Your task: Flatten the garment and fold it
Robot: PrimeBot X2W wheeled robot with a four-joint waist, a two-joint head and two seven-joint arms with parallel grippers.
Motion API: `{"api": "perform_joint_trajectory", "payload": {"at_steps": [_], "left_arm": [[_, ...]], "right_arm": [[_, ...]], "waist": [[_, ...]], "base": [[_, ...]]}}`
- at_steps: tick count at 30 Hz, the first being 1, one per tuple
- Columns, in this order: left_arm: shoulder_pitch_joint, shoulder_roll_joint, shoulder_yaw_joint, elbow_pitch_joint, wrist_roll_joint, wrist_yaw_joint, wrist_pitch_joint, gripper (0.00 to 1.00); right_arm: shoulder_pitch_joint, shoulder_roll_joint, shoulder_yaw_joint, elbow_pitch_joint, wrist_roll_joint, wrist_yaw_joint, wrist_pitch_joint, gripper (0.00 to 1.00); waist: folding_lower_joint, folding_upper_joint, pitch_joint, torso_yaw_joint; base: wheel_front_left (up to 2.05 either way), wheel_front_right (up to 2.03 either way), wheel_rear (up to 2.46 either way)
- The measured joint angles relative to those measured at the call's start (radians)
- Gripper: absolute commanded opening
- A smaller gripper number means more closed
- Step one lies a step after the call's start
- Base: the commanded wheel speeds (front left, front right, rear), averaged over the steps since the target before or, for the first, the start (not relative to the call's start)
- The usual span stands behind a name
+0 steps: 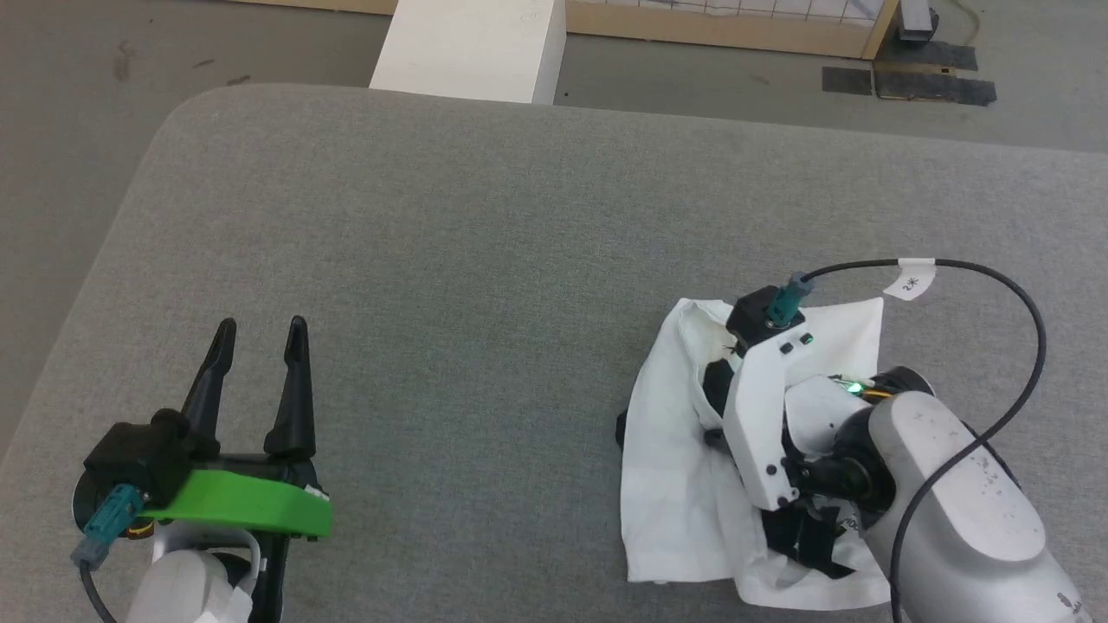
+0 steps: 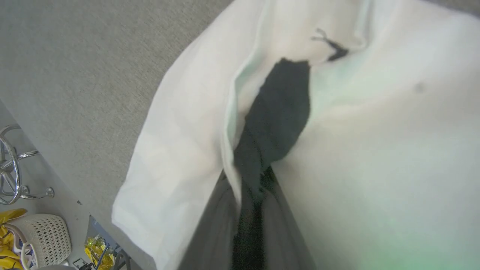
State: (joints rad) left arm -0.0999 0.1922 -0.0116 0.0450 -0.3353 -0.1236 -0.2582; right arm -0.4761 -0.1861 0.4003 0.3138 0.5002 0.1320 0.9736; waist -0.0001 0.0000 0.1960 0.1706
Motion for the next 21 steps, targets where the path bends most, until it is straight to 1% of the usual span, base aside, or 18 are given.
{"api": "perform_joint_trajectory", "payload": {"at_steps": [1, 2, 3, 8, 11, 14, 18, 21], "left_arm": [[0.000, 0.000, 0.001, 0.001, 0.000, 0.000, 0.000, 1.00], [0.000, 0.000, 0.001, 0.001, 0.000, 0.000, 0.000, 1.00], [0.000, 0.000, 0.000, 0.003, 0.000, 0.000, 0.000, 1.00], [0.002, 0.001, -0.001, 0.009, 0.000, 0.000, 0.000, 1.00], [0.003, 0.002, -0.003, 0.012, 0.000, 0.000, 0.000, 1.00], [0.013, 0.006, -0.002, 0.012, 0.000, 0.000, 0.000, 1.00], [0.024, 0.010, 0.004, 0.011, 0.001, 0.000, 0.000, 1.00], [0.033, 0.010, 0.017, 0.008, 0.004, 0.000, 0.000, 1.00]], "right_arm": [[-0.003, 0.004, 0.004, 0.011, -0.001, 0.000, -0.013, 0.00], [-0.006, 0.007, 0.010, 0.015, -0.001, 0.000, -0.022, 0.20], [-0.008, 0.009, 0.017, 0.017, -0.001, 0.000, -0.039, 1.00], [-0.022, 0.039, 0.076, 0.007, 0.040, 0.000, -0.076, 1.00], [-0.035, 0.043, 0.116, -0.029, 0.070, 0.000, -0.105, 1.00], [-0.047, 0.042, 0.129, -0.073, 0.091, 0.000, -0.141, 1.00], [-0.048, 0.017, 0.111, -0.139, 0.083, 0.000, -0.195, 1.00], [-0.042, -0.014, 0.056, -0.183, 0.036, 0.000, -0.231, 1.00]], "waist": [[0.0000, 0.0000, -0.002, -0.001], [0.0000, 0.0000, -0.003, -0.001], [0.0000, 0.0000, -0.005, -0.003], [0.0000, 0.0000, -0.026, -0.012], [0.0000, 0.0000, -0.045, -0.023], [0.0000, 0.0000, -0.063, -0.038], [0.0000, 0.0000, -0.086, -0.065], [0.0000, 0.0000, -0.102, -0.088]], "base": [[0.00, 0.00, 0.00], [0.00, 0.00, 0.00], [0.00, 0.00, 0.00], [0.00, 0.00, 0.00], [0.00, 0.00, 0.00], [0.00, 0.00, 0.00], [0.00, 0.00, 0.00], [0.00, 0.00, 0.00]]}}
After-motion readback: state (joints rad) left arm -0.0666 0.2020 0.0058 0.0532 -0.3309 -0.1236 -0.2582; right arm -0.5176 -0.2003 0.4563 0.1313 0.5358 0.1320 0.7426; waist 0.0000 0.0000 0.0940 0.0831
